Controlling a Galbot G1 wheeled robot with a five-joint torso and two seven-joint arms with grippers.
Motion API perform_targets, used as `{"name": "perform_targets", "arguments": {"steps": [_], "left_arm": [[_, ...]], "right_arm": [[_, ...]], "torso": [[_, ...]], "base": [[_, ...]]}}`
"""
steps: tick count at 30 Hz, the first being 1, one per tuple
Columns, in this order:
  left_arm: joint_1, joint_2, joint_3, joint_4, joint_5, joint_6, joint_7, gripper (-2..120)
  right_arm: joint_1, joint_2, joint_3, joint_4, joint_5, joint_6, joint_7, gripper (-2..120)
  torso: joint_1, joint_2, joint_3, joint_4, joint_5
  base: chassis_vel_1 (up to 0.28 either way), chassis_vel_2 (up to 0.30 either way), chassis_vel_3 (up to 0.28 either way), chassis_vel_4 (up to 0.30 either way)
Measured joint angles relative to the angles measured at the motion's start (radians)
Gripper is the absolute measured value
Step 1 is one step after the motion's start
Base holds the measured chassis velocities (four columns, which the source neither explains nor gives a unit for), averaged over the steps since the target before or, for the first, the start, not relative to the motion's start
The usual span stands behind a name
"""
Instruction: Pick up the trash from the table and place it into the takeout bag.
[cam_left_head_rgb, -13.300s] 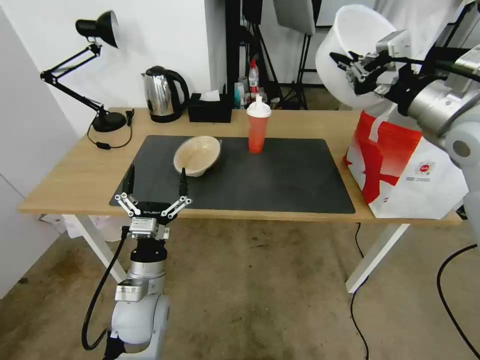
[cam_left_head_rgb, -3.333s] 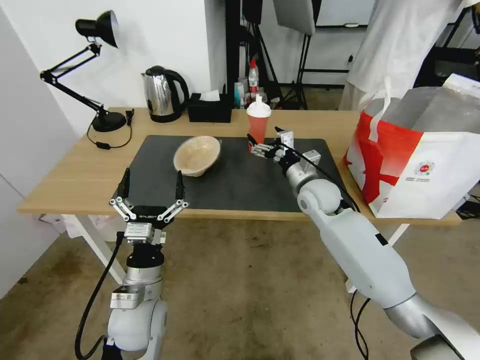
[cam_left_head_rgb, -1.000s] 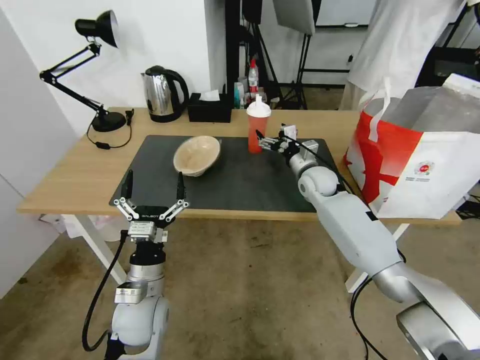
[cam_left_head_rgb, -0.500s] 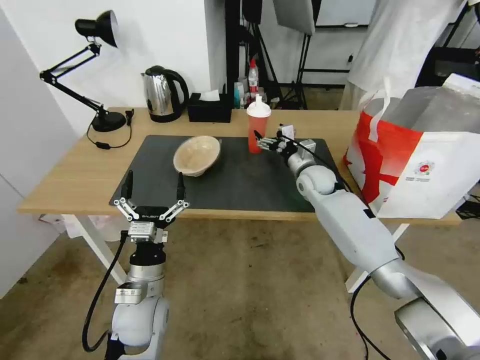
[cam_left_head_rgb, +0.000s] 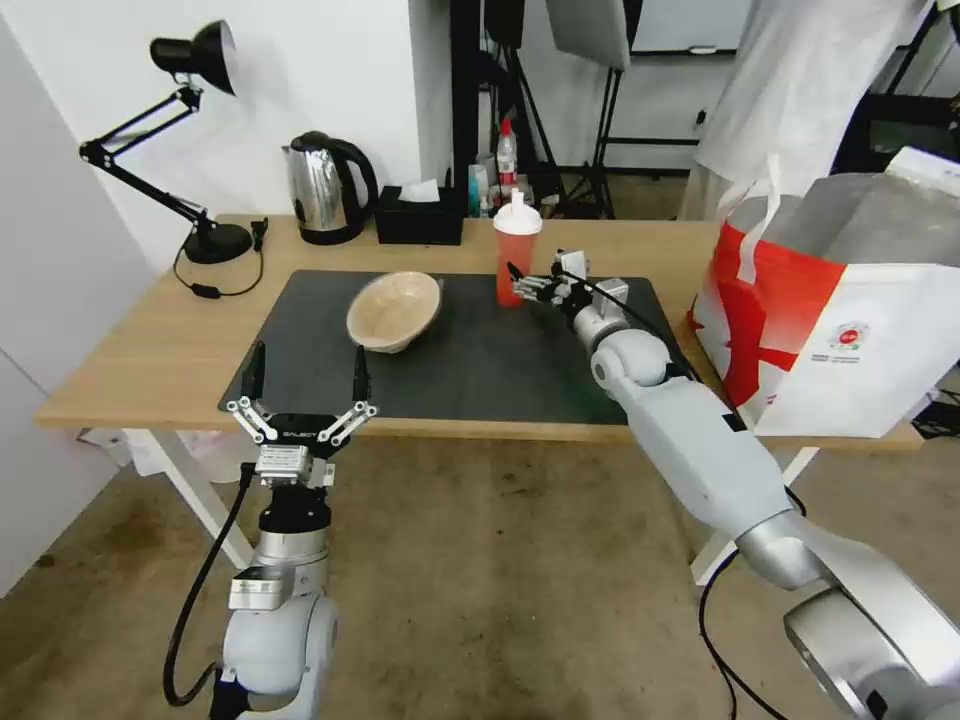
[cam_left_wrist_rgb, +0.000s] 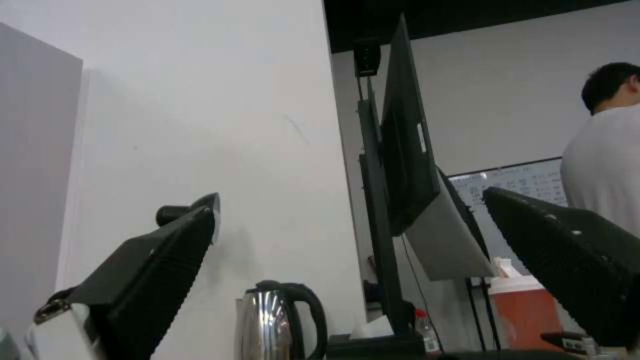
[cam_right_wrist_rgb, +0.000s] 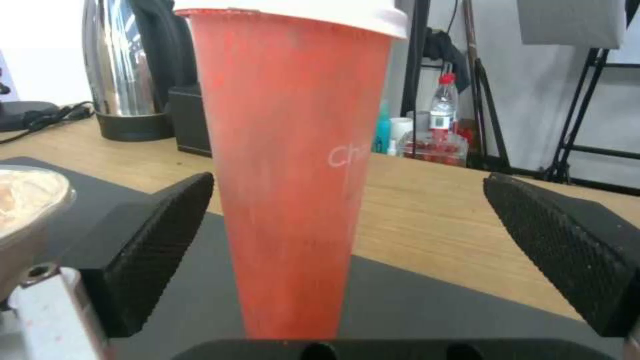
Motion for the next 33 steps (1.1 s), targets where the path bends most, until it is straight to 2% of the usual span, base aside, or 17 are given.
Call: {"name": "perform_targets", "arguments": {"steps": [33], "left_arm": [[-0.014, 0.000, 0.000, 0.011, 0.001, 0.000, 0.000, 100]], "right_arm": [[0.041, 0.015, -0.023, -0.049, 0.000, 0.001, -0.017, 100]], "torso": [[0.000, 0.000, 0.000, 0.0001, 0.0000]], "base": [[0.000, 0.000, 0.000, 0.000]]}}
